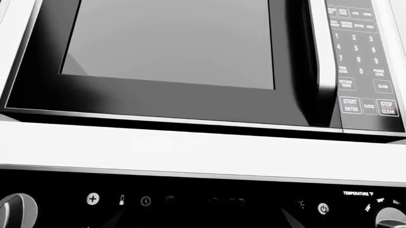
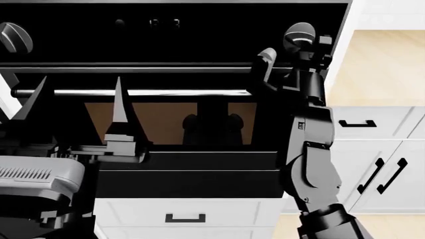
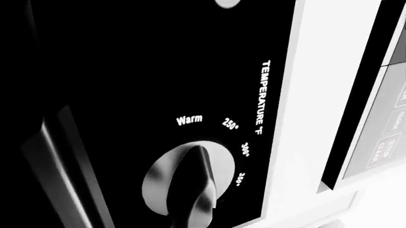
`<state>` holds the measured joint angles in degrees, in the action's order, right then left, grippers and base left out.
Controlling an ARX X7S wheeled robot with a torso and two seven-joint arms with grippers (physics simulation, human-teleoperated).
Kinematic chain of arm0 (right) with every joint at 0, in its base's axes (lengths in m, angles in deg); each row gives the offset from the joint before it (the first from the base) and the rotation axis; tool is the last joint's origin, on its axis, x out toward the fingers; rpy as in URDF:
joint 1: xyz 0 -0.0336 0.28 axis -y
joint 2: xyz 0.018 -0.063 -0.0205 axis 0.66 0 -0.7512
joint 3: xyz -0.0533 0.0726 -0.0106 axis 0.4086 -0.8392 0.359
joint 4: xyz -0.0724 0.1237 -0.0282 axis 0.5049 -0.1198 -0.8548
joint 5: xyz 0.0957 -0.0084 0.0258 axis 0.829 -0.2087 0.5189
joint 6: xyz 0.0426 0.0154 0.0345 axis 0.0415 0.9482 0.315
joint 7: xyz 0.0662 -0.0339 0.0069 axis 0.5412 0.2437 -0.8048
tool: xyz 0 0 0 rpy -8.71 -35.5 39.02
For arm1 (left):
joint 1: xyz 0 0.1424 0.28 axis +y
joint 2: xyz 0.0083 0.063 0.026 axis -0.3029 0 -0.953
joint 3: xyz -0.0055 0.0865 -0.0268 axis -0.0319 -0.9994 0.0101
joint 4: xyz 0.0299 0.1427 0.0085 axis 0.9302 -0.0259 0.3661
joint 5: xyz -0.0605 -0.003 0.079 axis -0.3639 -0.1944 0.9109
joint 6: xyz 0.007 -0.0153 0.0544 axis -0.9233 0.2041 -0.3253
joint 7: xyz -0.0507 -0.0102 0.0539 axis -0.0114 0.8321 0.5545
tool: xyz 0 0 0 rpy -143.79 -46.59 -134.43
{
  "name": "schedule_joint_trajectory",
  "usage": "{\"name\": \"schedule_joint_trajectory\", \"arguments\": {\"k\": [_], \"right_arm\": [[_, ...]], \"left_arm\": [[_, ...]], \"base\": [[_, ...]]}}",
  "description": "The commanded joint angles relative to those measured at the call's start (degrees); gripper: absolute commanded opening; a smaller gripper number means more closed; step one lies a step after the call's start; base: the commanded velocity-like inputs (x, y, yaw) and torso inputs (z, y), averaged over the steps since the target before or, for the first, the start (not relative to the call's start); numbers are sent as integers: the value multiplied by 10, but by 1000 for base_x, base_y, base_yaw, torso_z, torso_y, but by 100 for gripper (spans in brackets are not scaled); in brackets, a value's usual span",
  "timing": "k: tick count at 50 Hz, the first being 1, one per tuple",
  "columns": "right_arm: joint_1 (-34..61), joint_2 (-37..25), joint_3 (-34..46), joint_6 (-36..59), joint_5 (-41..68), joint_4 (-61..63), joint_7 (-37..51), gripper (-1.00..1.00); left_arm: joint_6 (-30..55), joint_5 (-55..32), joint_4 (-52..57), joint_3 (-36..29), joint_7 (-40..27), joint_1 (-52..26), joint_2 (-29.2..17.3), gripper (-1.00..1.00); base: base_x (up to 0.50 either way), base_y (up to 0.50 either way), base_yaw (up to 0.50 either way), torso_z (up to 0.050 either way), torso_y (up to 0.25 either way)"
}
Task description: Preheat the oven by turning the temperature knob.
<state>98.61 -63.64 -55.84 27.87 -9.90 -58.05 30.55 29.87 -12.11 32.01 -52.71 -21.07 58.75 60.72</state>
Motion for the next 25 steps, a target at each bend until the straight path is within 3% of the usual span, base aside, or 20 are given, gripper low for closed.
{"name": "schedule_joint_trajectory", "arguments": {"k": [1,25], "right_arm": [[69,-20,10,-4,35,-20,5,-100],[71,-1,-34,18,102,-5,-1,-100]], "left_arm": [[0,-2,0,0,-1,-1,-1,100],[-2,-3,-3,-2,-4,-2,-3,100]], "base": [[27,0,8,0,0],[28,-3,8,5,0]]}}
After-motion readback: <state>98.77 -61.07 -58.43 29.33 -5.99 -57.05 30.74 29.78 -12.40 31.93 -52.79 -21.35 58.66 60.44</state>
